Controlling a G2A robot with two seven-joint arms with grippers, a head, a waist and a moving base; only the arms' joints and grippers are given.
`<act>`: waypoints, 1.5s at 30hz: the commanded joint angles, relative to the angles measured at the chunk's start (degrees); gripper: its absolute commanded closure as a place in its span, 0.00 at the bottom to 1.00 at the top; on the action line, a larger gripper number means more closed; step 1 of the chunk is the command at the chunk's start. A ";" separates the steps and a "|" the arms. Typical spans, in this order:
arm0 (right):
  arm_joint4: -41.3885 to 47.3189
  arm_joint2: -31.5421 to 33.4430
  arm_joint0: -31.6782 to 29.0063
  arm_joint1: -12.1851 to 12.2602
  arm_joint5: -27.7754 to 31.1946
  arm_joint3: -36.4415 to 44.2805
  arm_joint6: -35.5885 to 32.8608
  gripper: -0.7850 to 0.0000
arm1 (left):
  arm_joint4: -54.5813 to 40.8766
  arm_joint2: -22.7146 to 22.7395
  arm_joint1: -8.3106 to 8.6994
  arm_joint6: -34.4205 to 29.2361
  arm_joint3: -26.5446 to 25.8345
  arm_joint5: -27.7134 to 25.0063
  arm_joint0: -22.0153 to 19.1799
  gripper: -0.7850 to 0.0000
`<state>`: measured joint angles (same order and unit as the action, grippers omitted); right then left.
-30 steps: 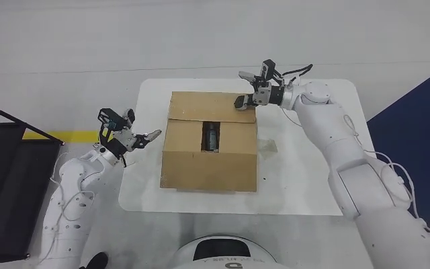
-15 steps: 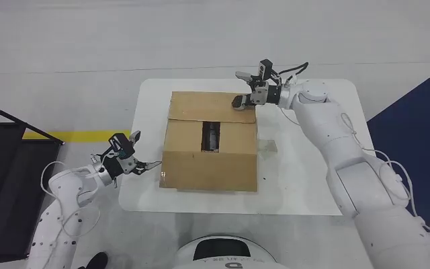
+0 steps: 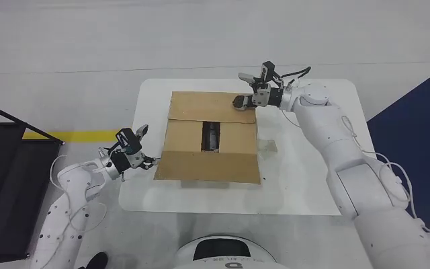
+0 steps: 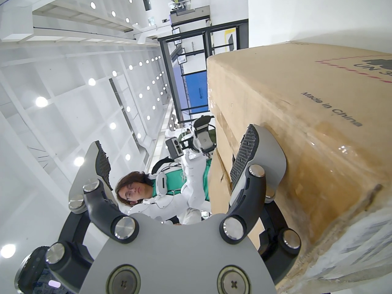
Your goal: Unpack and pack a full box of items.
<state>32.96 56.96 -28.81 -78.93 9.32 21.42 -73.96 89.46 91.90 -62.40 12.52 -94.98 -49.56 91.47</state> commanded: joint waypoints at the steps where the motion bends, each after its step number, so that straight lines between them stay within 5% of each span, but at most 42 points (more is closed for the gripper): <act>1: 0.08 0.38 -0.33 0.20 0.42 0.13 -0.07 0.00 | -2.43 0.28 0.05 -0.11 0.43 -0.54 -0.48 0.00; 6: 0.43 1.76 -1.30 0.97 2.21 1.01 0.11 0.00 | -5.70 -0.98 -0.04 -5.31 0.95 1.01 -3.61 0.00; 17: 4.59 8.85 -7.58 4.33 6.68 11.17 2.61 0.00 | -10.54 -12.14 -2.27 -15.42 8.83 15.32 -15.95 0.00; 28: -2.37 12.38 -17.37 7.83 -1.55 32.01 2.77 0.00 | -15.71 -13.05 -2.83 -16.92 11.12 20.21 -18.19 0.00; 45: -4.52 15.40 -24.66 9.46 -6.29 46.08 9.34 0.00 | -11.34 -15.19 -2.79 -15.87 11.97 20.25 -19.90 0.00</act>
<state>28.45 72.38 -53.49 -69.47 3.01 67.53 -64.58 78.11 76.74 -65.18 -3.31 -83.00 -29.35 71.57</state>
